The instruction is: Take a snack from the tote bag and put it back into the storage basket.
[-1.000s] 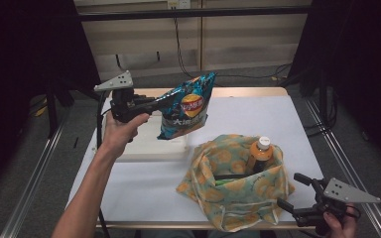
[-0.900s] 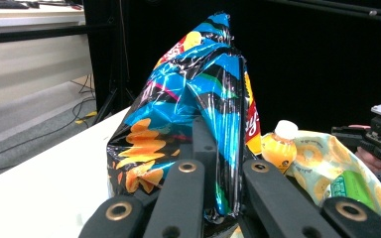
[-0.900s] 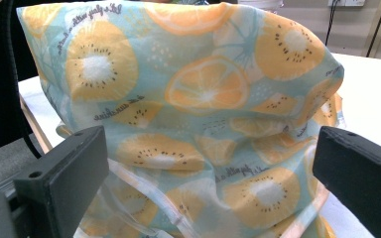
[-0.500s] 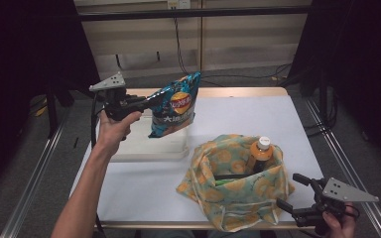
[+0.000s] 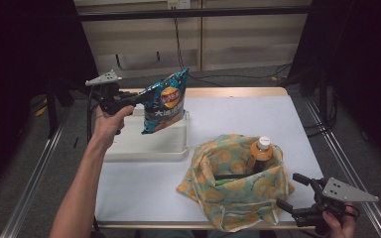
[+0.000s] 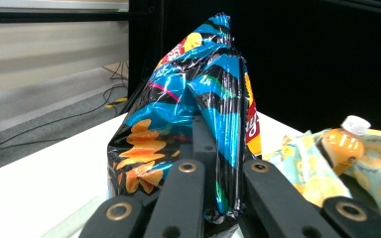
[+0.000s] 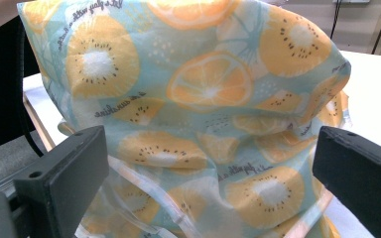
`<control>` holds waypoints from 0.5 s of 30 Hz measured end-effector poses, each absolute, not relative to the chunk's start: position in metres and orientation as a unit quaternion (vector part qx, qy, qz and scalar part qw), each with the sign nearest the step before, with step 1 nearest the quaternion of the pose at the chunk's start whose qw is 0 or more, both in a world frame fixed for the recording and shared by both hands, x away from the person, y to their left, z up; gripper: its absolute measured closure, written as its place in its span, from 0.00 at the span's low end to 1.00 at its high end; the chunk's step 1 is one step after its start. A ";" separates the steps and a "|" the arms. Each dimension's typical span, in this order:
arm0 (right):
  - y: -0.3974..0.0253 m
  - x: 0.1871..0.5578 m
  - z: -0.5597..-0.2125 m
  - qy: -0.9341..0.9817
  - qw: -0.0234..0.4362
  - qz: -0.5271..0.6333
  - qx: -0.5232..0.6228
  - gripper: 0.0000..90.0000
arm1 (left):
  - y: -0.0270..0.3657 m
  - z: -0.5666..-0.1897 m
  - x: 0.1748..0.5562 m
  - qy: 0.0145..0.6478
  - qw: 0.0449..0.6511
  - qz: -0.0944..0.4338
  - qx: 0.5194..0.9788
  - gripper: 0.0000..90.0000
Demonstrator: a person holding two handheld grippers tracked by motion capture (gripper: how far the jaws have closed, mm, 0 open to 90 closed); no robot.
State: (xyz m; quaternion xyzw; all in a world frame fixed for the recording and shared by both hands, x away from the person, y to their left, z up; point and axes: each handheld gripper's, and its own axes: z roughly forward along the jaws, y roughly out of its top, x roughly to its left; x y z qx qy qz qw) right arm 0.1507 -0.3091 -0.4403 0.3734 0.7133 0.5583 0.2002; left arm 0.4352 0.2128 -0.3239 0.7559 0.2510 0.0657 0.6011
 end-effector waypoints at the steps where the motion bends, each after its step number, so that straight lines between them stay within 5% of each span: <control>1: -0.309 0.151 -0.440 0.713 0.200 0.558 0.373 0.00 | 0.213 -0.325 0.437 0.252 0.602 0.063 0.755 1.00; 15: -0.309 0.155 -0.440 0.716 0.196 0.560 0.367 0.00 | 0.209 -0.348 0.463 0.273 0.585 0.058 0.761 1.00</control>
